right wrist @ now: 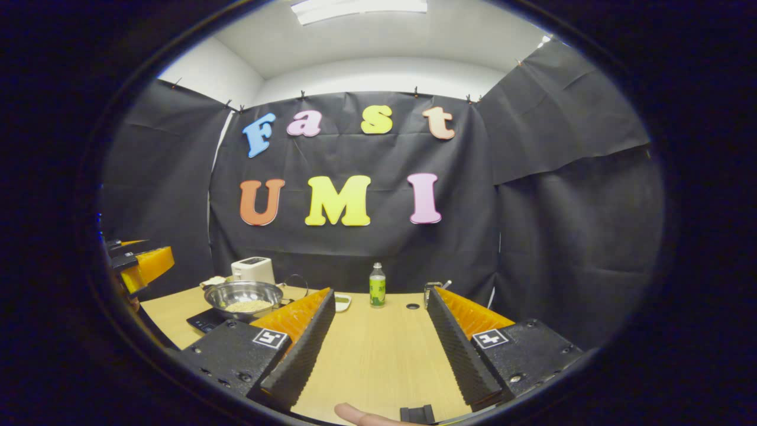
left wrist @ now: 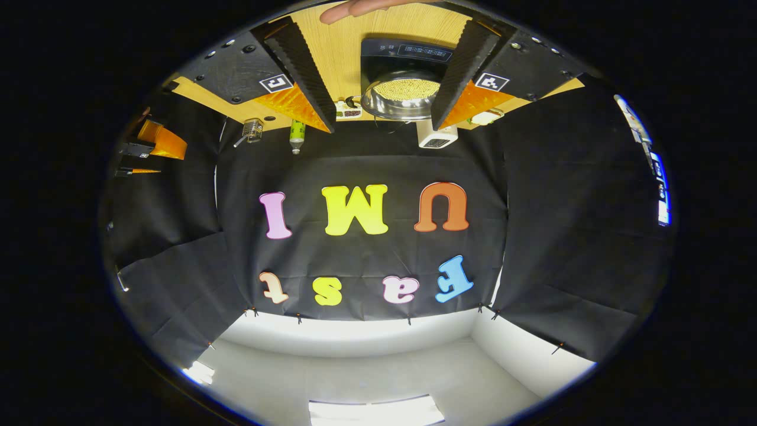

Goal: First push the handle of the pot to place it horizontally, then grasp the pot with both hands and set it on the induction cooktop.

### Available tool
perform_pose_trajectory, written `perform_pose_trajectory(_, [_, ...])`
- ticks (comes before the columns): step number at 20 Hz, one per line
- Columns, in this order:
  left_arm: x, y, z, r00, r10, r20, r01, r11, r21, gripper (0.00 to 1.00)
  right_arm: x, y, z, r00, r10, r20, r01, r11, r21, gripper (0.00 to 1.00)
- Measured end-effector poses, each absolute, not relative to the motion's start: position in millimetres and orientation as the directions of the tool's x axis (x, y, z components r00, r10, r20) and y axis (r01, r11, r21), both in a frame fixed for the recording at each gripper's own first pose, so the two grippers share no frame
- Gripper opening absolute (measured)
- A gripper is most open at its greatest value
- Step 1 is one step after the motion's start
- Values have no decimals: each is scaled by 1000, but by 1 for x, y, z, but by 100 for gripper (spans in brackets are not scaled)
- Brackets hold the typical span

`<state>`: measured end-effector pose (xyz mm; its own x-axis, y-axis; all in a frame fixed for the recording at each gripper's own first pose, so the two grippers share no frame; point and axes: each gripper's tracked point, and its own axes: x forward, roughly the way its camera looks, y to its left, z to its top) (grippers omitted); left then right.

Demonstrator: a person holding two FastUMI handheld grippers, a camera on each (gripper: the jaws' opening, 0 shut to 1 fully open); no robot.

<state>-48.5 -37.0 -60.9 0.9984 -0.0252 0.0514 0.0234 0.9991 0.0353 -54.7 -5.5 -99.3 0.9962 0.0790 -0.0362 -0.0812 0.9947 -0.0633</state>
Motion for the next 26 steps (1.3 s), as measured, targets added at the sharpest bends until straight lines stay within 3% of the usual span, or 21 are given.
perform_pose_trajectory(26, [-55, -45, -71, 994, -101, 36, 100, 994, 42, 96, -47, -28, -109, 999, 48, -6, -48, 998, -42, 97])
